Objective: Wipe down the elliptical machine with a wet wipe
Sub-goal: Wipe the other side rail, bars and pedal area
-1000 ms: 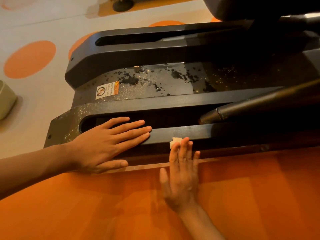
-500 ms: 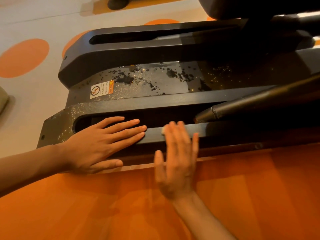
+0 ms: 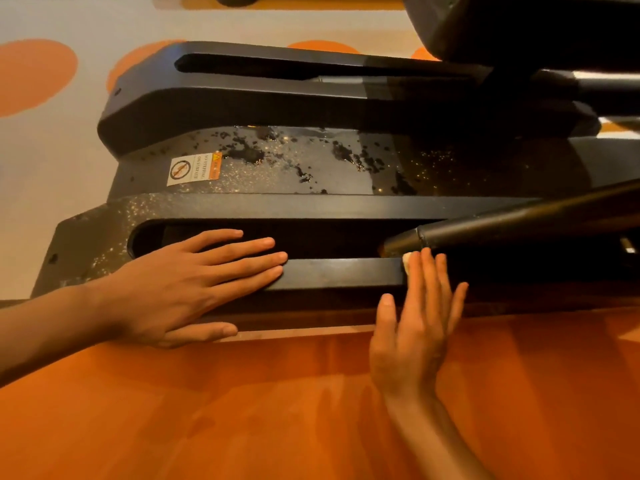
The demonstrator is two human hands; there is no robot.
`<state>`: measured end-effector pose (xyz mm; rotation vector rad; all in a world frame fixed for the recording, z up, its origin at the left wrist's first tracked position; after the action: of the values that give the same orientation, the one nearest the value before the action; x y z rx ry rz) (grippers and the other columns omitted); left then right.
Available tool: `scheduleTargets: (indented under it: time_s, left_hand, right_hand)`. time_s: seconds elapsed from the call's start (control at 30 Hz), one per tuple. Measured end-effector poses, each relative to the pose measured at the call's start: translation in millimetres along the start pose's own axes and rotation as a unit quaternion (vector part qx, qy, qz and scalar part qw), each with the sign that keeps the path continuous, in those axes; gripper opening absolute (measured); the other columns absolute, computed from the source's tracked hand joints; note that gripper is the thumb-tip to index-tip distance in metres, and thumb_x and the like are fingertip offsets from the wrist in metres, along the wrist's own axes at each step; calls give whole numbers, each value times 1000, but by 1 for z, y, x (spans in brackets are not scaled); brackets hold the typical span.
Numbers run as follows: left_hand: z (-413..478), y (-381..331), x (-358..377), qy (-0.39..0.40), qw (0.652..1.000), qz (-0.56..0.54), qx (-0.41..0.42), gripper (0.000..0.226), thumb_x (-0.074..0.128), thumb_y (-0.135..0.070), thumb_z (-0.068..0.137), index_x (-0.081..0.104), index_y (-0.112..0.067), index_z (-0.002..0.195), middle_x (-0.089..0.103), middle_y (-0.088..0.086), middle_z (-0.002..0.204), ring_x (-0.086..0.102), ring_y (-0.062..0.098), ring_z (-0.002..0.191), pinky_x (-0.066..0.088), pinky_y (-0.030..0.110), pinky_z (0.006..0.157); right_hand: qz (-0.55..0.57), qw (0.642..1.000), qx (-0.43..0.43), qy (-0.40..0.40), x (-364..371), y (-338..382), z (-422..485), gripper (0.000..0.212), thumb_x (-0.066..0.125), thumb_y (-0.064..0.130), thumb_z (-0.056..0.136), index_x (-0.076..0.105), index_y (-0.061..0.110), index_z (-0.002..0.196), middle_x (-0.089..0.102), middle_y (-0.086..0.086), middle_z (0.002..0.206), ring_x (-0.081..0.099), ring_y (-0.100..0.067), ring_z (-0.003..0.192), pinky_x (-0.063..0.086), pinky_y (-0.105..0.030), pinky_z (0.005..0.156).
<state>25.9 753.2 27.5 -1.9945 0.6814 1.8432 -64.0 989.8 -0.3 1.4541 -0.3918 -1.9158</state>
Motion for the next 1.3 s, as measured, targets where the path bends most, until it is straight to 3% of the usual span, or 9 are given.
scheduleTargets:
  time_s: [0.1,0.2,0.37,0.5,0.7,0.9,1.1,1.2,1.3]
  left_hand:
    - [-1,1,-1,-3,1000,-2,-6,74,25,-59,108,17,-14,166,15,6,174,13,24,161,15,49,125]
    - [-3,4,-2,-12,1000,-9,-16,74,25,-59,108,17,-14,166,17,6,173,13,24,161,16,49,125]
    - [-2,5,-3,-36,999,-27,-13,74,25,-59,108,21,-12,165,23,7,172,16,26,160,18,49,124]
    - [-3,6,-3,-48,999,-14,-17,74,26,-60,108,22,-13,165,24,7,172,18,26,160,19,49,124]
    - [-4,13,-12,-75,993,-36,-84,73,23,-58,109,27,-10,163,26,10,171,19,26,159,19,48,126]
    - [0,1,-26,-144,962,-78,-219,66,26,-49,110,35,-5,160,31,13,168,25,27,157,26,47,124]
    - [52,-49,-10,-105,960,-15,-260,74,29,-50,108,20,-2,163,15,19,171,10,30,161,18,50,128]
    - [57,-55,4,-82,948,16,-306,79,28,-54,107,18,2,162,12,21,171,5,32,161,13,49,128]
    - [40,-50,7,-70,938,30,-339,80,27,-56,107,21,3,162,11,22,171,7,32,161,11,48,129]
  right_hand:
    - [17,993,-85,82,36,76,-24,65,35,40,101,35,8,158,27,-7,167,14,-20,158,0,-44,129]
    - [-22,980,-150,125,41,87,-24,63,36,42,101,37,14,157,28,-4,167,14,-17,158,-3,-45,128]
    - [-98,993,-37,50,-10,-20,7,57,32,32,103,41,11,155,34,-7,164,18,-22,157,-1,-56,127]
    - [-61,997,32,24,-5,-11,1,61,30,35,103,34,8,158,25,-6,168,11,-19,159,4,-56,127]
    - [29,982,-95,158,56,118,-47,65,25,40,104,22,10,162,11,-5,172,2,-18,159,-4,-43,128]
    - [65,948,-211,231,47,116,-33,61,34,32,104,23,18,163,14,-3,172,9,-15,159,7,-38,128]
    - [-41,916,-340,210,37,77,24,56,41,31,103,43,6,154,37,-11,162,31,-22,153,29,-45,123]
    - [-100,876,-413,229,50,83,42,58,39,35,104,41,6,155,33,-13,164,29,-24,153,25,-41,125]
    - [-141,839,-451,269,71,97,44,64,33,43,106,30,8,160,19,-12,169,16,-23,158,17,-40,127]
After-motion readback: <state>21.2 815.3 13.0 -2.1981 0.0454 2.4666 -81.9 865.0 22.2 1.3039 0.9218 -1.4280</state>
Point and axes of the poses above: each hand's wrist, its own z-axis towards the middle knuckle, its own x-axis out of the palm, y = z × x, the point moved 9 cm from there along z, towards the middle knuckle
